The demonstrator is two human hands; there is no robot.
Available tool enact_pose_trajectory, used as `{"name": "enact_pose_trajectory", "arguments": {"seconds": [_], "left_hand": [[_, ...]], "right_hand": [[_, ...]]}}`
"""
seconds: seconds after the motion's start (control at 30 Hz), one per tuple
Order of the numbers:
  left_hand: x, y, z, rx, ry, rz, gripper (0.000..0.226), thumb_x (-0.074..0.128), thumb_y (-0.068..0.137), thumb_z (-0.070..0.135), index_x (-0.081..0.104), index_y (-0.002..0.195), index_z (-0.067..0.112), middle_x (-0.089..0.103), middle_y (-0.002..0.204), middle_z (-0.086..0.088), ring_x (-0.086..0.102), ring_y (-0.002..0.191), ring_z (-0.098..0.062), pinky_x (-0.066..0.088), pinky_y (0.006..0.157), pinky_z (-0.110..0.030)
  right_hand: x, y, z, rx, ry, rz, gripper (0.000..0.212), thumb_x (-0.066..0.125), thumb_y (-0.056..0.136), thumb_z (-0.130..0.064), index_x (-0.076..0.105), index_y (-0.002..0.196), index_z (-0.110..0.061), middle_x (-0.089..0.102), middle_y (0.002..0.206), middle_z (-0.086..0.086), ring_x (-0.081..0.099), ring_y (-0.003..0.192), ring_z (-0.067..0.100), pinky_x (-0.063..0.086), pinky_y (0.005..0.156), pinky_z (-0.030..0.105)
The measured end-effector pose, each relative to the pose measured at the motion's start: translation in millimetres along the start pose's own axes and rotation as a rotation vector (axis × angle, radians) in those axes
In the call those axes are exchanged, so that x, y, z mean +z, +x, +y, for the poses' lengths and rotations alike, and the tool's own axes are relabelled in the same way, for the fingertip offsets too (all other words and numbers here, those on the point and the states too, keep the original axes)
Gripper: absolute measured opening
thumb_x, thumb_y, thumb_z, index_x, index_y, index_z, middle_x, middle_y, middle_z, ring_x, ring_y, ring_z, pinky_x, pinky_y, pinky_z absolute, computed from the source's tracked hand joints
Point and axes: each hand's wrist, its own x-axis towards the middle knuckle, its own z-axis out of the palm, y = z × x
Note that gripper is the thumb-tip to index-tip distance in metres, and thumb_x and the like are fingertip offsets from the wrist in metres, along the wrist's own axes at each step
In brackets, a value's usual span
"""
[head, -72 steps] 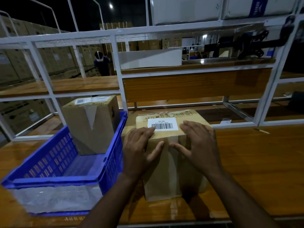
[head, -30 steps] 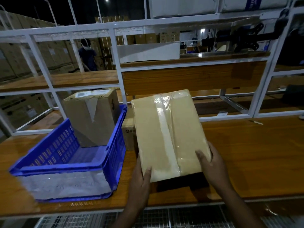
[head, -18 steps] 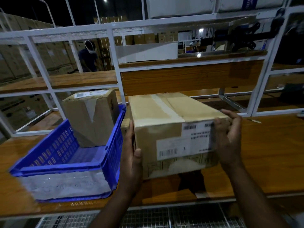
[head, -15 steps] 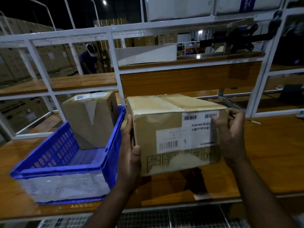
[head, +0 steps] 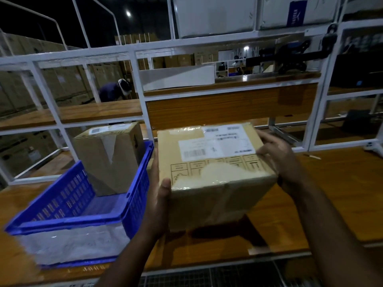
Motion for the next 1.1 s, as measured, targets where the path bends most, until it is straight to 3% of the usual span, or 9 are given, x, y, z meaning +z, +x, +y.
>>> {"name": "enact_pose_trajectory", "arguments": {"seconds": [0.1,0.27,0.37,0.47,0.57,0.63,0.77,0.87,1.1], "left_hand": [[-2.7,-5.6,-11.9,-0.105,-0.093,0.053,0.105,0.055,0.059,0.096,0.048,0.138,0.026,0.069,0.123,0.021,0.065,0.114,-0.004,0.054,0.081,-0.014],[-6.0,-3.3,-30.6,-0.180,-0.128,0.083,0.052,0.036,0.089,0.060,0.055,0.128,0.030,0.073,0.113,0.018,0.067,0.108,0.000,0.053,0.077,-0.012],[-8.2,5.4,-36.0,-0.169,-0.064,0.111,0.057,0.035,0.091,0.057,0.051,0.139,0.029,0.071,0.120,0.019,0.065,0.113,-0.002,0.055,0.085,-0.017],[-9.7,18.1,-39.2,-0.135,0.040,0.133,0.063,0.035,0.095,0.061,0.045,0.149,0.030,0.063,0.135,0.014,0.061,0.120,-0.001,0.052,0.096,-0.024],[-6.4,32.2,-36.4,-0.057,0.172,0.187,0.043,0.038,0.105,0.049,0.042,0.147,0.041,0.048,0.150,0.012,0.050,0.128,0.000,0.046,0.104,-0.029],[-4.9,41.3,-33.7,0.026,0.286,0.222,0.037,0.040,0.105,0.039,0.048,0.141,0.040,0.047,0.151,0.010,0.044,0.135,-0.003,0.043,0.111,-0.036],[-1.3,52.5,-26.1,0.211,0.602,0.203,0.036,0.045,0.097,0.028,0.068,0.124,0.027,0.059,0.140,0.009,0.034,0.146,-0.006,0.028,0.121,-0.052],[7.9,53.2,-20.3,0.354,0.881,0.093,0.035,0.045,0.099,0.039,0.069,0.122,0.027,0.059,0.131,0.018,0.030,0.149,-0.007,0.009,0.125,-0.055],[19.7,46.0,-30.1,0.394,0.989,0.097,0.045,0.045,0.100,0.052,0.066,0.129,0.026,0.066,0.133,0.007,0.053,0.130,-0.006,0.027,0.119,-0.044]], "right_hand": [[14.8,3.0,9.0,0.047,-0.015,0.015,0.052,0.046,0.094,0.001,0.052,0.138,-0.028,0.071,0.114,-0.001,0.070,0.102,0.020,0.060,0.079,0.033],[30.7,4.0,21.1,0.057,-0.087,0.058,0.056,0.050,0.096,0.001,0.044,0.145,-0.025,0.061,0.107,-0.015,0.067,0.094,0.011,0.056,0.068,0.022],[31.6,6.0,23.2,0.069,-0.126,0.124,0.054,0.050,0.097,-0.003,0.044,0.147,-0.024,0.060,0.107,-0.018,0.067,0.090,0.010,0.054,0.064,0.020],[32.7,8.2,25.5,0.037,-0.314,0.216,0.051,0.053,0.099,-0.012,0.045,0.149,-0.022,0.054,0.130,-0.008,0.062,0.092,0.006,0.055,0.064,0.020],[36.5,9.0,31.4,-0.082,-0.598,0.237,0.045,0.055,0.098,-0.017,0.052,0.144,-0.020,0.050,0.147,-0.001,0.058,0.116,0.012,0.059,0.087,0.034],[42.2,9.2,34.4,-0.170,-0.793,0.198,0.034,0.055,0.099,-0.016,0.063,0.132,-0.015,0.059,0.139,0.005,0.055,0.121,0.017,0.050,0.100,0.034],[50.1,10.1,36.8,-0.290,-1.027,0.193,0.020,0.051,0.101,-0.020,0.071,0.102,-0.018,0.069,0.103,0.000,0.059,0.096,0.011,0.031,0.118,0.036],[55.6,10.9,34.8,-0.320,-1.120,0.178,0.024,0.051,0.101,-0.032,0.071,0.107,-0.020,0.071,0.108,-0.003,0.061,0.101,0.009,0.014,0.124,0.040],[65.8,8.3,46.2,-0.357,-1.173,0.224,0.036,0.049,0.100,-0.043,0.072,0.112,-0.018,0.072,0.115,-0.002,0.063,0.109,0.011,0.024,0.118,0.036]]}}
